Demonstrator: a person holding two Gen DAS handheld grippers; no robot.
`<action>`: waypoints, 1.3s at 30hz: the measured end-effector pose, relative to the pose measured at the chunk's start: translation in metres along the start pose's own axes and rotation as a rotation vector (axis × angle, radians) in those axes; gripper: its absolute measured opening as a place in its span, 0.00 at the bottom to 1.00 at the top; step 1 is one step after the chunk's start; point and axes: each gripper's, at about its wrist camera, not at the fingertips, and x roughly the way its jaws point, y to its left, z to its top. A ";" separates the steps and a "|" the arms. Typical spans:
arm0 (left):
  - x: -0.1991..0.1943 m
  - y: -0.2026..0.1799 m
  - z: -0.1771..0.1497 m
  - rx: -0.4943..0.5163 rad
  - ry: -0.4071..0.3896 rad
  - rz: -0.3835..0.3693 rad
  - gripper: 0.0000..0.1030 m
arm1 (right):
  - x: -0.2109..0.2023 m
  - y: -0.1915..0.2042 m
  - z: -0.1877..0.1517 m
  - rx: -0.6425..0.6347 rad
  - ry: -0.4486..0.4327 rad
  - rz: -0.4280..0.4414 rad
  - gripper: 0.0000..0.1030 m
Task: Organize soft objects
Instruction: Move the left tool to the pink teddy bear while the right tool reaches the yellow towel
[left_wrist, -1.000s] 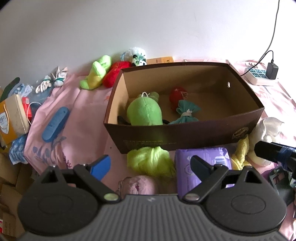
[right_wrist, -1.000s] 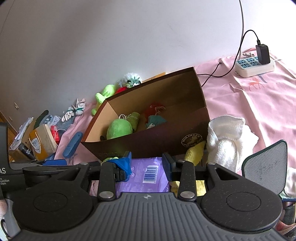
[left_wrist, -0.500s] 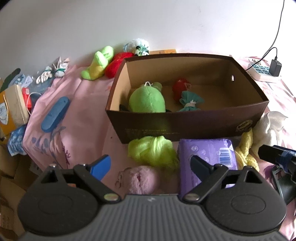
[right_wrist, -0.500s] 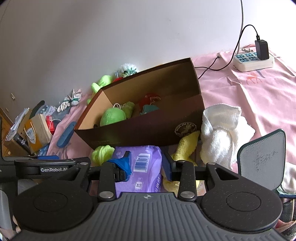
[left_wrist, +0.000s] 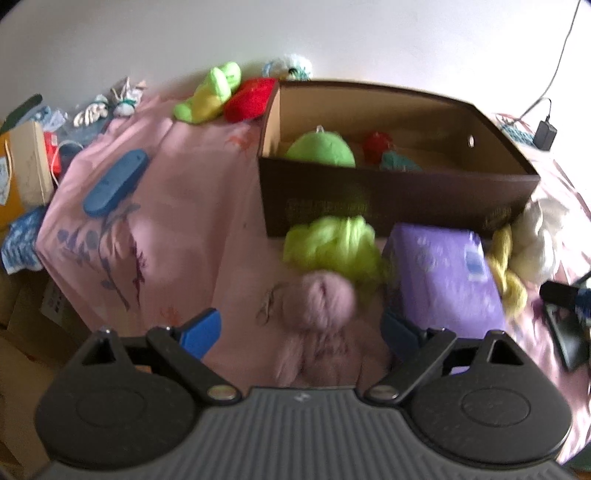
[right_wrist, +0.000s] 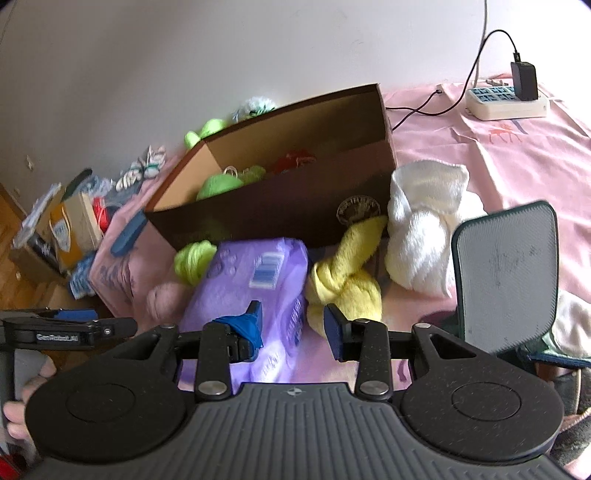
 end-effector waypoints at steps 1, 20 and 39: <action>0.000 0.003 -0.006 0.002 0.009 -0.013 0.90 | 0.000 0.001 -0.004 -0.018 0.007 0.000 0.19; 0.029 0.017 -0.033 -0.039 0.072 -0.141 0.91 | 0.003 -0.014 -0.019 0.066 0.007 -0.106 0.20; 0.067 0.016 -0.026 -0.010 0.108 -0.250 0.92 | 0.051 -0.020 0.008 0.196 0.013 -0.211 0.20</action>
